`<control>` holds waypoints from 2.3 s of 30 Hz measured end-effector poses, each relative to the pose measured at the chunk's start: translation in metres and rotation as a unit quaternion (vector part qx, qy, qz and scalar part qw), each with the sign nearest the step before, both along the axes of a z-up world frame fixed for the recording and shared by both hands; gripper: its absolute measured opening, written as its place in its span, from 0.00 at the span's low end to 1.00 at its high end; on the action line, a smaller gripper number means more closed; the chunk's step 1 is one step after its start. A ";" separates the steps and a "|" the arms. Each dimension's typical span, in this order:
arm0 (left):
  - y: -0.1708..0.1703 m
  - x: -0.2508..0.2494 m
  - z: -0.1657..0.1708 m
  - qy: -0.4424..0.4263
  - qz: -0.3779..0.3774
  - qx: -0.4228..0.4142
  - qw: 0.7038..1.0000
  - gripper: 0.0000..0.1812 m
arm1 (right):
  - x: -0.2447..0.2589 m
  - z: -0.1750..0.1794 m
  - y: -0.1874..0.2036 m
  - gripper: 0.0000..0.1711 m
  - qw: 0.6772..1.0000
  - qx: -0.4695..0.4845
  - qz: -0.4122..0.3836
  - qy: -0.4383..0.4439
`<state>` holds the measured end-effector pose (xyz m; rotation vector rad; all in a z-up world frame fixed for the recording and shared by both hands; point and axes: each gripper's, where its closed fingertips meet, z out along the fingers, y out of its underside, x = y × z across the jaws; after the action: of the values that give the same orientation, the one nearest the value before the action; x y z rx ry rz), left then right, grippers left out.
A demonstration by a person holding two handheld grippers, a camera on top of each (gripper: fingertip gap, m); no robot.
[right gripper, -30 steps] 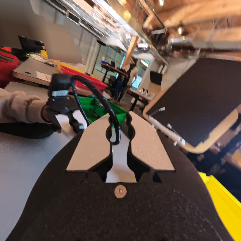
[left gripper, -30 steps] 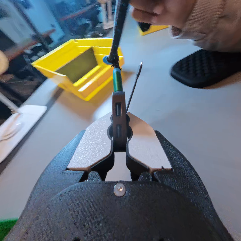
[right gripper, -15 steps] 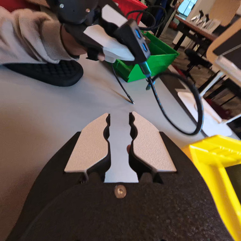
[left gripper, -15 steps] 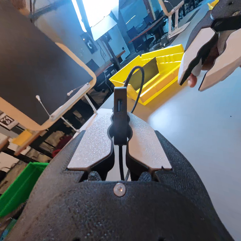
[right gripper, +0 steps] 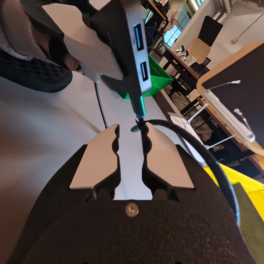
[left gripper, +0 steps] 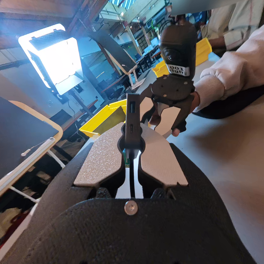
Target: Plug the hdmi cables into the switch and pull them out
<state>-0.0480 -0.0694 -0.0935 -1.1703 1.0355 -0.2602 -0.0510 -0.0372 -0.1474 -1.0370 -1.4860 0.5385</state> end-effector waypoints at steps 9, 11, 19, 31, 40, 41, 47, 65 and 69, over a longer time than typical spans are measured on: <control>-0.004 -0.010 0.011 -0.078 -0.050 -0.043 0.995 0.08 | 0.003 0.013 -0.005 0.17 1.000 -0.009 0.003 0.026; -0.004 -0.012 0.012 -0.086 -0.054 -0.049 0.994 0.08 | 0.005 0.016 0.000 0.24 0.999 -0.031 -0.006 0.037; -0.019 0.004 0.009 -0.089 -0.112 -0.061 0.988 0.08 | 0.000 0.012 -0.015 0.20 0.998 -0.052 0.022 0.012; 0.020 -0.007 -0.066 0.216 0.061 0.016 0.974 0.13 | 0.019 -0.009 0.024 0.11 0.946 0.266 -0.116 -0.146; 0.024 -0.012 -0.067 0.293 0.100 0.051 0.950 0.09 | 0.012 -0.010 0.020 0.10 0.942 0.280 -0.089 -0.161; 0.025 -0.013 -0.064 0.290 0.106 0.051 0.950 0.09 | 0.011 -0.007 0.022 0.10 0.943 0.278 -0.089 -0.160; 0.037 -0.074 -0.020 0.150 0.170 0.005 0.974 0.08 | 0.058 -0.008 0.084 0.09 0.945 0.201 -0.179 -0.184; 0.044 -0.066 -0.050 0.148 0.151 -0.040 0.976 0.08 | 0.067 0.007 0.225 0.10 0.864 -0.438 -0.206 -0.136; 0.044 -0.066 -0.054 0.152 0.148 -0.047 0.976 0.08 | 0.073 -0.018 0.241 0.13 0.822 -0.497 -0.225 -0.160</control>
<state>-0.1140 -0.0251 -0.1480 -1.4638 1.1035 0.1113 0.0216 0.2037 -0.1657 -2.3277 -1.1203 0.8442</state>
